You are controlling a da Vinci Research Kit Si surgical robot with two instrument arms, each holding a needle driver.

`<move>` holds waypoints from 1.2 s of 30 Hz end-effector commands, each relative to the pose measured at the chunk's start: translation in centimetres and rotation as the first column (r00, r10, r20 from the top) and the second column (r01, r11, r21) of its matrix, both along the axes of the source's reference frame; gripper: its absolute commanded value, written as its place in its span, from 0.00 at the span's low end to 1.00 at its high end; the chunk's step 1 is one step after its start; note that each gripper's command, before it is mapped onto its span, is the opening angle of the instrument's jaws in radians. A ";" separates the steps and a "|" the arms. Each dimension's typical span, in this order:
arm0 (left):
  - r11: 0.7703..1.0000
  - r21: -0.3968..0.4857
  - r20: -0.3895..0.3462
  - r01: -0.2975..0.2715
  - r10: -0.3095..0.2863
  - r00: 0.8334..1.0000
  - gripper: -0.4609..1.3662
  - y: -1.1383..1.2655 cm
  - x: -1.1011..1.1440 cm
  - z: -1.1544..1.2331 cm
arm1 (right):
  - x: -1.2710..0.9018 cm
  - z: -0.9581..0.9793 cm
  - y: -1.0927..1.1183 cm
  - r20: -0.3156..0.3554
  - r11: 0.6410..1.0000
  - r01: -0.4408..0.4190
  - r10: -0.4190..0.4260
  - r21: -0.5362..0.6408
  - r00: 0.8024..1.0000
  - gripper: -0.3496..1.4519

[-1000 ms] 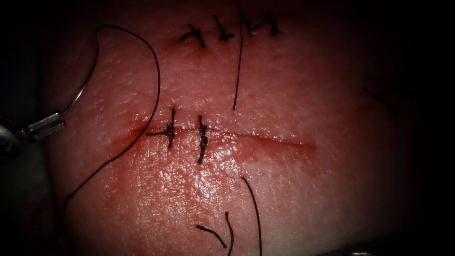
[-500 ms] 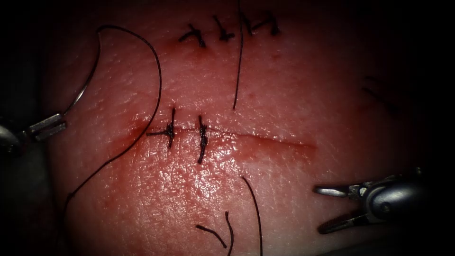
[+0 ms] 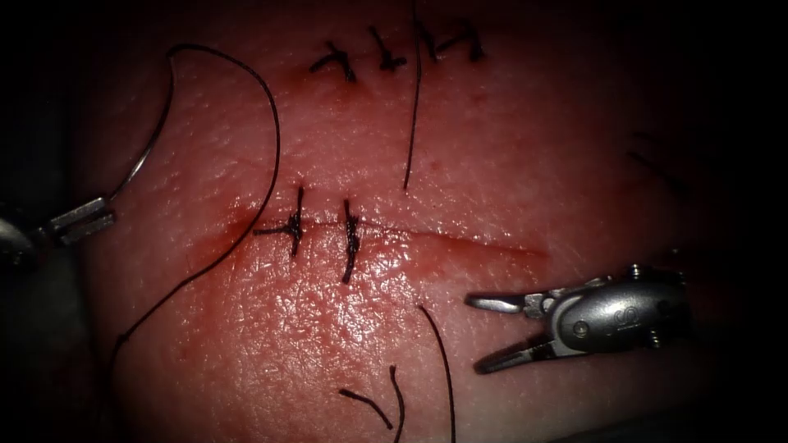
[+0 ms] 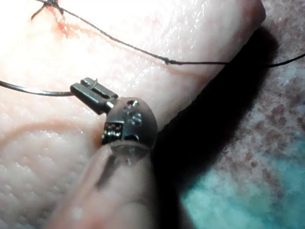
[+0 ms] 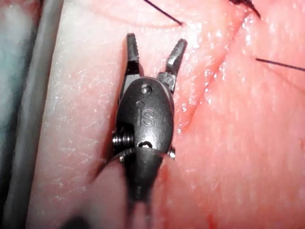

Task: Wound Closure
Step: Pull suture through incision until only a short tail is left

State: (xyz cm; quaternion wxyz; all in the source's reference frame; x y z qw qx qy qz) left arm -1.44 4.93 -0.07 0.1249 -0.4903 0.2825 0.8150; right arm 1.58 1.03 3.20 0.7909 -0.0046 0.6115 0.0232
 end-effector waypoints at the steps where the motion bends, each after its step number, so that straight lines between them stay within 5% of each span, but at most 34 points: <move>1: 1.000 0.005 -0.001 -0.008 0.008 1.000 0.06 0.00 0.00 0.00 | 0.03 0.01 0.00 0.001 1.000 -0.001 0.001 -0.002 1.000 0.82; 20: 1.000 0.004 -0.001 -0.008 0.008 1.000 0.06 -0.03 -0.01 -0.03 | 0.37 0.07 0.02 -0.026 1.000 0.030 -0.030 -0.008 0.999 0.66; 21: 1.000 0.004 -0.001 -0.008 0.008 1.000 0.06 -0.03 -0.01 -0.02 | 0.37 0.07 0.02 -0.035 0.999 0.042 -0.043 -0.013 0.998 0.53; 22: 1.000 0.004 -0.001 -0.009 0.009 1.000 0.06 -0.02 -0.01 -0.02 | 0.37 0.07 0.01 -0.043 0.997 0.082 -0.082 -0.001 0.996 0.16; 23: 1.000 0.004 -0.001 -0.009 0.009 1.000 0.06 -0.02 -0.01 -0.02 | 0.36 0.07 0.00 -0.032 0.994 0.107 -0.107 0.002 0.994 0.00; 36: 1.000 0.003 -0.001 -0.008 0.008 1.000 0.06 -0.03 -0.01 -0.02 | 0.34 -0.04 -0.15 -0.014 0.984 0.176 -0.176 0.000 0.984 0.00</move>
